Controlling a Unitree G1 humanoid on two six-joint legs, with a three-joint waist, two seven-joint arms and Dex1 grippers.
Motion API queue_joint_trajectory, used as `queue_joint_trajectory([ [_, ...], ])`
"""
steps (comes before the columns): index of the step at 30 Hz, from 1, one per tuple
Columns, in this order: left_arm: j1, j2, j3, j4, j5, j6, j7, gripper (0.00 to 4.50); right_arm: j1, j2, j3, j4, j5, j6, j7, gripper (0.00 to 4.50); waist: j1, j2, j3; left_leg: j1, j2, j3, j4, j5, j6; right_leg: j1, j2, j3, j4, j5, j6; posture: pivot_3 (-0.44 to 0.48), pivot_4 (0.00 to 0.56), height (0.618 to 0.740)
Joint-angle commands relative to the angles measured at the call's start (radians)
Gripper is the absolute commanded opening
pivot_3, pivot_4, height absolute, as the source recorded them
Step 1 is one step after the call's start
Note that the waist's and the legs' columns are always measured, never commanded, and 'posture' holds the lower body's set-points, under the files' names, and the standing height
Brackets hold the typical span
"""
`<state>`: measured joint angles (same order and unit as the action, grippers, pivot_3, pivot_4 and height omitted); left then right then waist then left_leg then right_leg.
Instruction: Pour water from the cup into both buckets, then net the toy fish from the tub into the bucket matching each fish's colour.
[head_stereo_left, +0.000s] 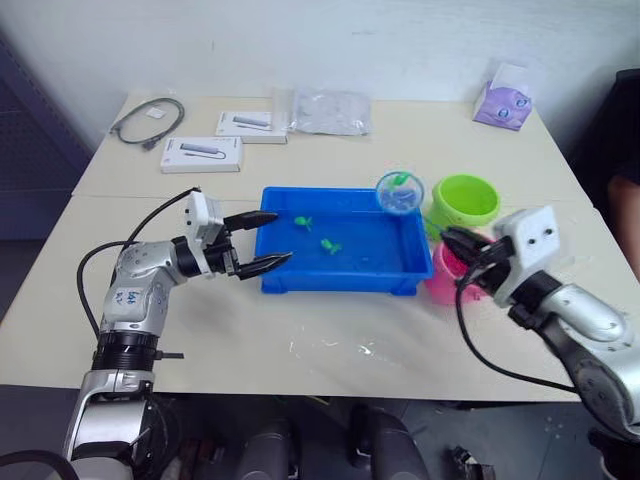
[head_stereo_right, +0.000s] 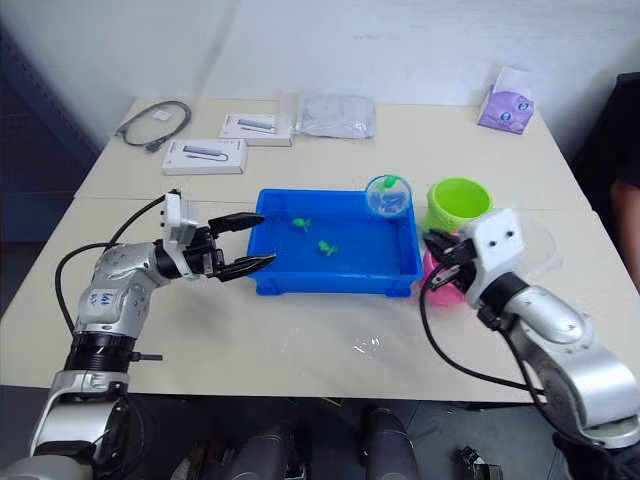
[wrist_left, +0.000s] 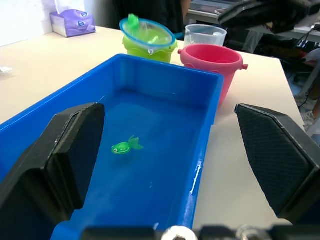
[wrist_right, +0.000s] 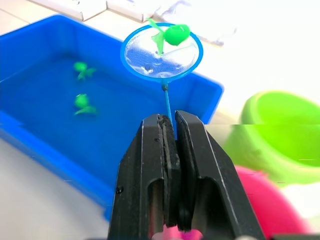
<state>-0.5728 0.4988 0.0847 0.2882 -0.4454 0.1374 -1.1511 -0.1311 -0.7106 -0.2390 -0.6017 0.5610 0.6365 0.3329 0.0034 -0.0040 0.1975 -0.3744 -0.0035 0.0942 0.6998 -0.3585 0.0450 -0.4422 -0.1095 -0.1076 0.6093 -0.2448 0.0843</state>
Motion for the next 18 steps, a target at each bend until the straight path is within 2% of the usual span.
queue_joint_trajectory([
  [1, -0.031, -0.006, 0.01, -0.005, -0.012, -0.022, -0.011, 4.49, -0.011, -0.048, -0.101, 0.041, -0.034, -0.05, 0.046, 0.0, 0.001, 0.0, 0.0, 0.0, 0.0, 0.0, 0.0, 0.0, 0.0, 0.0, 0.0, 0.0, 0.0, 0.0, 0.0, 0.0, 0.15, 0.74],
  [7, -0.065, -0.023, 0.025, 0.0, -0.02, -0.022, 0.006, 4.49, -0.04, -0.114, -0.137, 0.203, -0.132, -0.113, 0.09, 0.0, 0.003, 0.0, 0.0, 0.0, -0.001, 0.001, 0.0, 0.0, 0.0, 0.0, 0.0, 0.0, 0.0, 0.0, 0.0, 0.0, 0.15, 0.74],
  [13, -0.098, -0.043, 0.017, -0.038, -0.026, 0.037, 0.046, 4.49, -0.099, -0.196, -0.052, 0.395, -0.35, -0.283, 0.098, 0.0, 0.002, 0.0, 0.0, 0.001, -0.001, 0.001, 0.0, 0.0, 0.001, 0.0, 0.0, 0.001, 0.001, 0.0, 0.0, 0.0, 0.15, 0.74],
  [18, -0.12, -0.08, 0.004, -0.053, -0.022, 0.038, 0.073, 4.49, -0.148, -0.214, 0.026, 0.514, -0.495, -0.384, 0.09, 0.0, -0.001, 0.0, 0.0, 0.001, 0.0, 0.001, 0.0, 0.0, 0.0, 0.0, 0.0, 0.001, 0.001, 0.0, 0.0, 0.0, 0.15, 0.74],
])
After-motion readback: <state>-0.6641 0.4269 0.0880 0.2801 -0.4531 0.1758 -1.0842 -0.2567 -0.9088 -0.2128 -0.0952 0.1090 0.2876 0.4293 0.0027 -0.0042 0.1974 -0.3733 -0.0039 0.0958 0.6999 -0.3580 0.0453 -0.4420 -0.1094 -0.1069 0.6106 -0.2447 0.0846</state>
